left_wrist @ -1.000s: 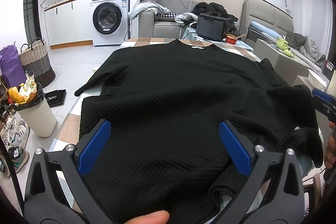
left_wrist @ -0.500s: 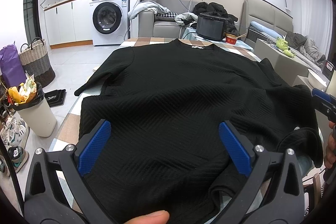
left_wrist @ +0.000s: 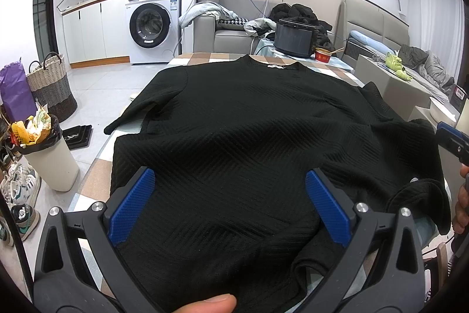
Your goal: Fold small clothes
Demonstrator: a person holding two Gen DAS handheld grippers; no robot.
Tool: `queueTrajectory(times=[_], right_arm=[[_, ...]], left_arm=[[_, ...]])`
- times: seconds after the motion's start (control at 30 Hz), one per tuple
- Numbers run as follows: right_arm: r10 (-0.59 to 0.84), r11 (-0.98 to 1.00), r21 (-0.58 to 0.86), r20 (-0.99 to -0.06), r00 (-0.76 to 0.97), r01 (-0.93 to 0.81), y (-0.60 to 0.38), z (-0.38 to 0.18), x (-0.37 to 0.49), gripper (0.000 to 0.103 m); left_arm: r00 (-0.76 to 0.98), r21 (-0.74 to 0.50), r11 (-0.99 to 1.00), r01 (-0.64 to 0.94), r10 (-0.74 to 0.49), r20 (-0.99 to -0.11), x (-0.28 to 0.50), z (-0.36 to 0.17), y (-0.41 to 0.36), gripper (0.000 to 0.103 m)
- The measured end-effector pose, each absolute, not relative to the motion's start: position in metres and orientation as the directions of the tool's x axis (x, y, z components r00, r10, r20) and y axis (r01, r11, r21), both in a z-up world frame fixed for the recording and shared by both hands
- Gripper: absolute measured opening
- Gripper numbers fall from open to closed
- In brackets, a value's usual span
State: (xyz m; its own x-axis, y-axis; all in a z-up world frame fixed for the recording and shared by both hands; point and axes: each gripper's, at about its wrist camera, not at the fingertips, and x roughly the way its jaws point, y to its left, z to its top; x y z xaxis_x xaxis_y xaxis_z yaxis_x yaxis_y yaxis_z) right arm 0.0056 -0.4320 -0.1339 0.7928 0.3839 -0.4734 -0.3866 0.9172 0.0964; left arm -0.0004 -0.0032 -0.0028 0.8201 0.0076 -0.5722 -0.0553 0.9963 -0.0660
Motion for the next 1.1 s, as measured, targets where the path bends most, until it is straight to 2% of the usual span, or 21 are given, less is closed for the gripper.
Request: queueTrajectory(times=[0.27,1.1], right_arm=[[0.382,0.922,0.136,-0.472,0.795,-0.363,-0.4394,-0.1335,0.0109,0.103],[0.349,0.934,0.110,-0.487,0.801,-0.341,-0.4388,-0.1353,0.0104,0.103]], left_arm=[[0.820,-0.065,0.996,-0.055,0.008,-0.572,-0.0005,-0.0031,-0.0035,0.102],[0.821,-0.067,0.996,-0.055,0.006,-0.571,-0.0010,-0.0029,-0.0036,0.102]])
